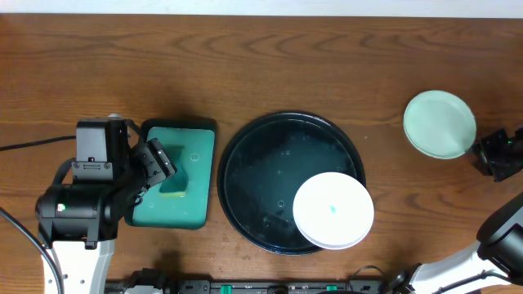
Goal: Clean dirty plates on tray and stack at the side
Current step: 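Stack the pale green plate onto the plate at right, release, then move the right gripper to the white plate and slide it center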
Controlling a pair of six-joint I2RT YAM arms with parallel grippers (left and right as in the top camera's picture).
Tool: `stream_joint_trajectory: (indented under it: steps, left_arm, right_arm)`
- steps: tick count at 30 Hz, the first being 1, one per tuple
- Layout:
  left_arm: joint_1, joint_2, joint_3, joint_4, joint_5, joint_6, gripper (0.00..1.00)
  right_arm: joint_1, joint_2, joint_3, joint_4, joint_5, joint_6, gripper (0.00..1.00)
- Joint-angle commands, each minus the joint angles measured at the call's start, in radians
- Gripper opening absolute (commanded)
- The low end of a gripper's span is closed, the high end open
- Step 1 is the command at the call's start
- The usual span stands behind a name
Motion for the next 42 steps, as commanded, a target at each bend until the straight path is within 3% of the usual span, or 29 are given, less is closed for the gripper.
stream_joint_trajectory:
  steps: [1, 9, 15, 19, 20, 21, 25, 27, 30, 31, 33, 36, 42]
  left_arm:
    - [-0.002, -0.001, -0.007, -0.002, -0.009, 0.017, 0.80]
    - [-0.002, -0.001, -0.007, -0.002, -0.009, 0.017, 0.80]
    - [-0.002, -0.001, -0.007, -0.002, -0.009, 0.017, 0.80]
    - [-0.002, -0.001, -0.007, -0.002, -0.009, 0.017, 0.80]
    - [-0.002, -0.001, -0.007, -0.002, -0.009, 0.017, 0.80]
    - [-0.002, -0.001, -0.007, -0.002, -0.009, 0.017, 0.81]
    - [-0.002, -0.001, -0.007, -0.003, -0.009, 0.017, 0.80]
    - [-0.002, -0.001, -0.007, -0.002, -0.009, 0.017, 0.80]
    - [-0.002, -0.001, -0.007, -0.002, -0.009, 0.017, 0.80]
    - [-0.002, -0.001, -0.007, -0.002, -0.009, 0.017, 0.80]
    - [-0.002, -0.001, -0.007, -0.002, -0.009, 0.017, 0.81]
    - [-0.002, -0.001, -0.007, -0.002, -0.009, 0.017, 0.80]
    - [-0.002, -0.001, -0.007, -0.003, -0.009, 0.025, 0.80]
  right_arm:
    - [0.010, 0.004, 0.003, 0.006, -0.065, -0.032, 0.34]
    - [0.058, -0.078, 0.005, 0.030, -0.200, -0.133, 0.33]
    - [0.238, -0.298, 0.005, 0.034, -0.187, -0.287, 0.34]
    - [0.406, -0.423, 0.005, -0.005, -0.142, -0.318, 0.49]
    - [0.441, -0.444, 0.005, -0.019, -0.142, -0.317, 0.56]
    - [0.481, -0.462, 0.005, -0.039, -0.150, -0.318, 0.69]
    - [0.593, -0.488, 0.005, -0.136, -0.154, -0.328, 0.90]
    - [0.633, -0.488, 0.005, -0.185, -0.157, -0.328, 0.90]
    - [0.679, -0.487, 0.003, -0.235, -0.201, -0.327, 0.64]
    - [0.691, -0.487, 0.003, -0.247, -0.232, -0.328, 0.68]
    - [0.717, -0.487, 0.003, -0.286, -0.280, -0.346, 0.99]
    - [0.745, -0.487, 0.003, -0.385, -0.239, -0.314, 0.99]
    - [0.768, -0.488, -0.021, -0.591, 0.011, -0.096, 0.99]
